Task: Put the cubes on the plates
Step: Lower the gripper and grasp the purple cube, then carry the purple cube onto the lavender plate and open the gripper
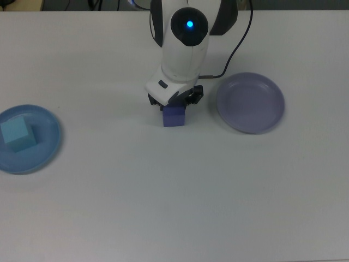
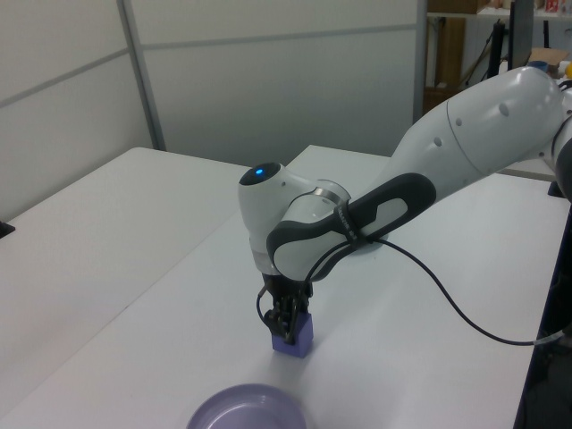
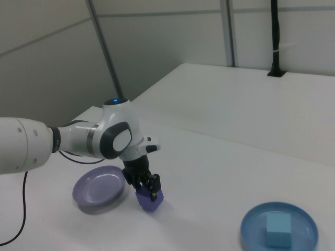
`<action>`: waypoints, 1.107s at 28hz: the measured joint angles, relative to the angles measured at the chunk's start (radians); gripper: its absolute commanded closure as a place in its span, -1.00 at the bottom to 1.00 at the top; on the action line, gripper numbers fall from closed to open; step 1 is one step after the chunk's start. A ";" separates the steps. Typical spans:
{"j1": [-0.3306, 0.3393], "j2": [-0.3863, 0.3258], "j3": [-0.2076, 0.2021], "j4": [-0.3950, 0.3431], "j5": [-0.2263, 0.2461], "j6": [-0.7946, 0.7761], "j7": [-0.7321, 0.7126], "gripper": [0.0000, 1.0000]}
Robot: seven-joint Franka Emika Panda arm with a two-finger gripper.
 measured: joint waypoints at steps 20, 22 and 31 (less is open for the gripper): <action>0.084 -0.069 0.313 0.034 -0.146 -0.132 0.363 0.67; 0.094 -0.041 0.313 0.042 -0.176 -0.127 0.400 0.65; 0.098 0.040 0.310 0.110 -0.206 -0.121 0.439 -1.00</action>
